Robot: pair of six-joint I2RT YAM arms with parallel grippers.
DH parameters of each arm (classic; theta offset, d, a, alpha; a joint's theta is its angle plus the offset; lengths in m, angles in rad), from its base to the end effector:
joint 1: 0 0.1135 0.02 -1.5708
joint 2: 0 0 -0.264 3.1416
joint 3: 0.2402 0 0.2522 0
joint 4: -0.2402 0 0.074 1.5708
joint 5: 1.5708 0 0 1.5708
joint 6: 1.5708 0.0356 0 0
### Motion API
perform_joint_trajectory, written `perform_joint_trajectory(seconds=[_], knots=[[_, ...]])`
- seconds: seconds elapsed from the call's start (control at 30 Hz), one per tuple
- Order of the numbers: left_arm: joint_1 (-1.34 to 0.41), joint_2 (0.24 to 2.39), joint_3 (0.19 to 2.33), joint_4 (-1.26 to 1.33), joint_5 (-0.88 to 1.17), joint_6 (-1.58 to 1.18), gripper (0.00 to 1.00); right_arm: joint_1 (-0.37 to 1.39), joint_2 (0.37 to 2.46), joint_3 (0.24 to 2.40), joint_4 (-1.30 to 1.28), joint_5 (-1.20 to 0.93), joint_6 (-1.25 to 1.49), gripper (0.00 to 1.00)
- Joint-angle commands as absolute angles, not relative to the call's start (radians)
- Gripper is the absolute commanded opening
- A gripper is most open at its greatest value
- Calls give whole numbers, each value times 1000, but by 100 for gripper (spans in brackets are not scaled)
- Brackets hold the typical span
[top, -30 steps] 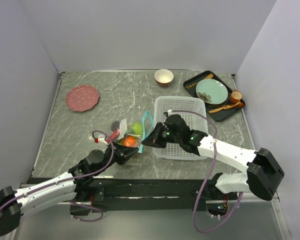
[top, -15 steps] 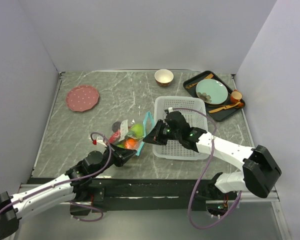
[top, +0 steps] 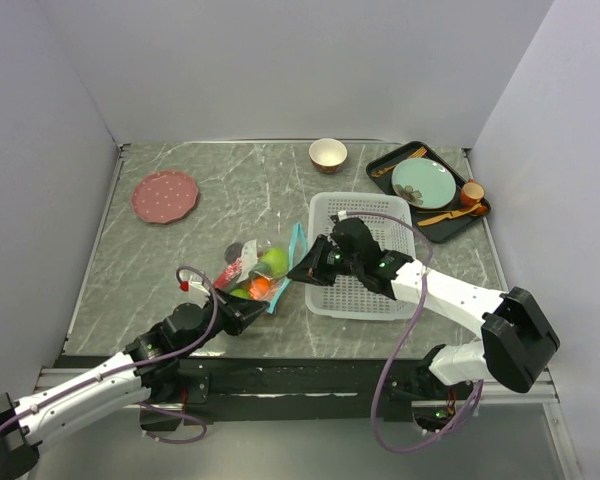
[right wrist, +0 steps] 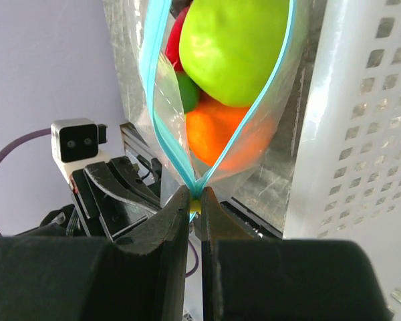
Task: Place the food in the zip-top bag and seal the zipper
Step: Zip the zipper food storage bag at the center of the board.
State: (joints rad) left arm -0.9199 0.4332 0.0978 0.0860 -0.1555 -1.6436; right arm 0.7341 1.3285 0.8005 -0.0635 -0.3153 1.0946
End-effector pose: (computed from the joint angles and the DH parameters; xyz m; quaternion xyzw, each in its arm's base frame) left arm 0.0875 -0.1058 0.1734 -0.3232 0.7193 -0.5690 0.2332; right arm 0.2064 0.2011 0.2381 0.0836 0.8707 0.4525 0.1737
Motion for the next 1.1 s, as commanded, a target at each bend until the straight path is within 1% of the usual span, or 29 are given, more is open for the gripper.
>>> perform_joint_trajectory(seconds=[0.0, 0.2, 0.37, 0.5, 1.07], knots=[[-922, 403, 109, 2, -184, -1629, 1, 675, 1324, 847, -40, -239, 1066, 12], [-922, 377, 110, -35, -178, -1608, 1, 658, 1322, 842, -29, -245, 1066, 12], [-922, 416, 135, -25, -144, -1539, 1, 650, 1333, 854, -32, -255, 1060, 12], [-922, 426, 167, -72, -153, -1505, 1, 643, 1341, 865, -38, -253, 1048, 12], [-920, 262, 143, -219, -189, -1569, 1, 611, 1370, 893, -25, -262, 1043, 13]])
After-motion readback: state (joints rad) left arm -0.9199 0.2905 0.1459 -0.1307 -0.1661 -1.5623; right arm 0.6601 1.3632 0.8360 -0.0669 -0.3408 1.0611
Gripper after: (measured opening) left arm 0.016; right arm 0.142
